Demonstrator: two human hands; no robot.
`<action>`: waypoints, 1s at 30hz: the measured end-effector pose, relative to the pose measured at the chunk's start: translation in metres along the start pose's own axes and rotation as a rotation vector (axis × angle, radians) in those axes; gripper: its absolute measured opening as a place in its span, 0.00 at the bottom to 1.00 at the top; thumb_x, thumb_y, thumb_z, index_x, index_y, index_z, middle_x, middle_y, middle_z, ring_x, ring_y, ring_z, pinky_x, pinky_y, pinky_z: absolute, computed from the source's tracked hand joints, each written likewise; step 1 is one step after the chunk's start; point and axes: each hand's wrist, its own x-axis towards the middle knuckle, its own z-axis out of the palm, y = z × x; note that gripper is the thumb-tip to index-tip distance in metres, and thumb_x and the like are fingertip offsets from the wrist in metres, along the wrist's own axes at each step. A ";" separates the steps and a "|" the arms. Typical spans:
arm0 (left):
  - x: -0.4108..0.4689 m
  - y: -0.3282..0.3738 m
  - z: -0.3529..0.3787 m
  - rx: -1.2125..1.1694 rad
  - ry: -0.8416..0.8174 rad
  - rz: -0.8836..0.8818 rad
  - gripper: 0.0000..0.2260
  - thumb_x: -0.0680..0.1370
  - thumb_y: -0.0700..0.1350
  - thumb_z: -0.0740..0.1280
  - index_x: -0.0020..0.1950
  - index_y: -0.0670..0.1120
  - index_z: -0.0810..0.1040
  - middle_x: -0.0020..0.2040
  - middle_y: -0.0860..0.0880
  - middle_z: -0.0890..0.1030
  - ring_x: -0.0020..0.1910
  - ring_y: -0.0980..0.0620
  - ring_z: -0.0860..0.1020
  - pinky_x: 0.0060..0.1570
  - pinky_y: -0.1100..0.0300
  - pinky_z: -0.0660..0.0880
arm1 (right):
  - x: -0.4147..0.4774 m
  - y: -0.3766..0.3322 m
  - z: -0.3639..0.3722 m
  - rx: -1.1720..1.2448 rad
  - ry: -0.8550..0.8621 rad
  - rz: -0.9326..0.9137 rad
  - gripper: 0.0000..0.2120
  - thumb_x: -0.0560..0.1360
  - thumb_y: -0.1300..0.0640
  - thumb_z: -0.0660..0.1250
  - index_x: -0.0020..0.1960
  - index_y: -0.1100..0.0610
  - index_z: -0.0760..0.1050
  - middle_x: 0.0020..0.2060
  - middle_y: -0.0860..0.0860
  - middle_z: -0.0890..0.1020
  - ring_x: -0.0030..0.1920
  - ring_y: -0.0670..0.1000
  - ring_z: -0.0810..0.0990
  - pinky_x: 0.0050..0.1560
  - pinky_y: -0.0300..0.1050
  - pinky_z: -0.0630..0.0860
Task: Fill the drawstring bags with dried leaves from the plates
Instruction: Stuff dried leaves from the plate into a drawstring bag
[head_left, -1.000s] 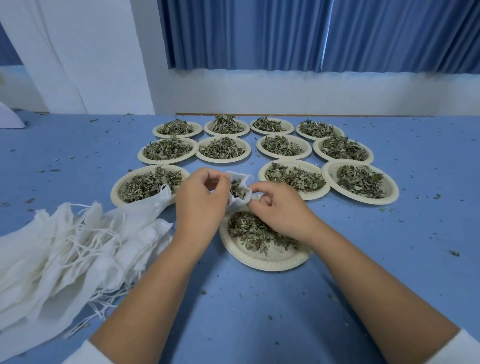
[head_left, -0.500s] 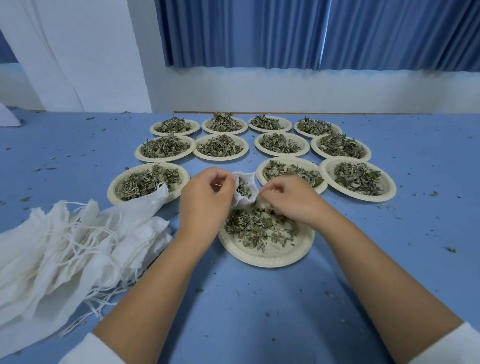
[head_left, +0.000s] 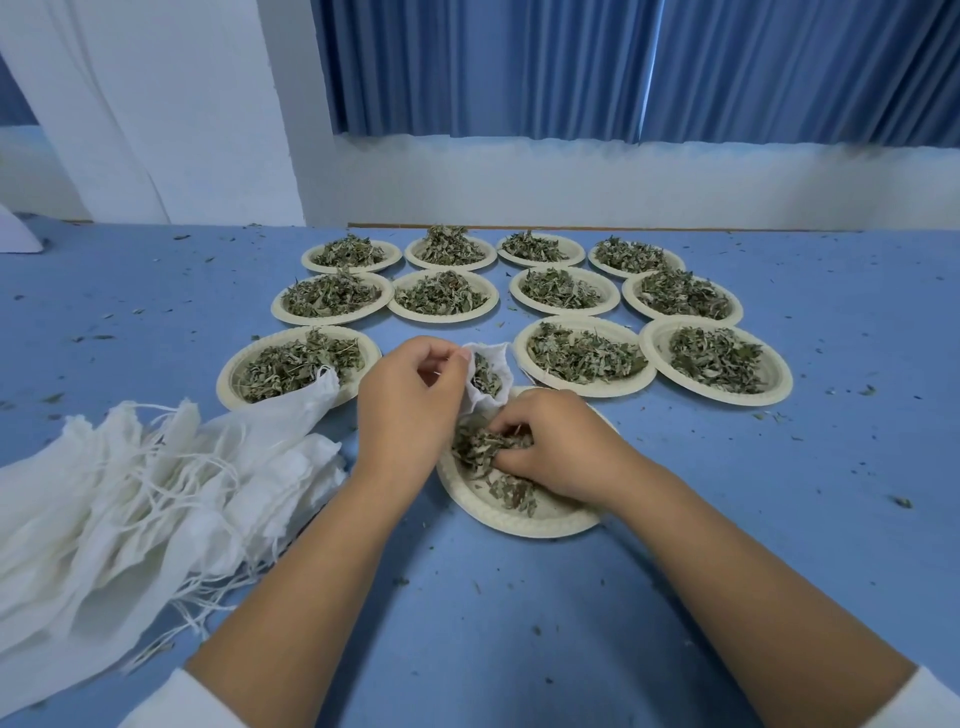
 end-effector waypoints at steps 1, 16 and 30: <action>0.000 0.001 0.000 -0.006 0.006 -0.001 0.04 0.78 0.47 0.70 0.43 0.51 0.81 0.35 0.57 0.81 0.33 0.64 0.77 0.37 0.69 0.72 | -0.001 0.001 -0.002 0.032 0.000 0.026 0.12 0.71 0.56 0.73 0.54 0.51 0.82 0.45 0.45 0.81 0.46 0.49 0.79 0.48 0.44 0.74; -0.007 0.005 0.001 0.209 0.033 0.178 0.06 0.79 0.46 0.67 0.47 0.47 0.82 0.42 0.52 0.80 0.42 0.54 0.77 0.45 0.57 0.74 | -0.009 0.006 -0.043 0.514 0.413 0.163 0.12 0.69 0.62 0.75 0.39 0.45 0.78 0.33 0.42 0.79 0.30 0.37 0.73 0.35 0.27 0.71; -0.021 0.009 0.015 0.230 -0.027 0.278 0.05 0.77 0.43 0.70 0.48 0.45 0.85 0.42 0.49 0.82 0.43 0.49 0.79 0.47 0.52 0.75 | 0.003 -0.008 -0.013 0.055 0.339 0.141 0.15 0.70 0.59 0.72 0.57 0.54 0.81 0.46 0.50 0.72 0.41 0.46 0.72 0.40 0.36 0.66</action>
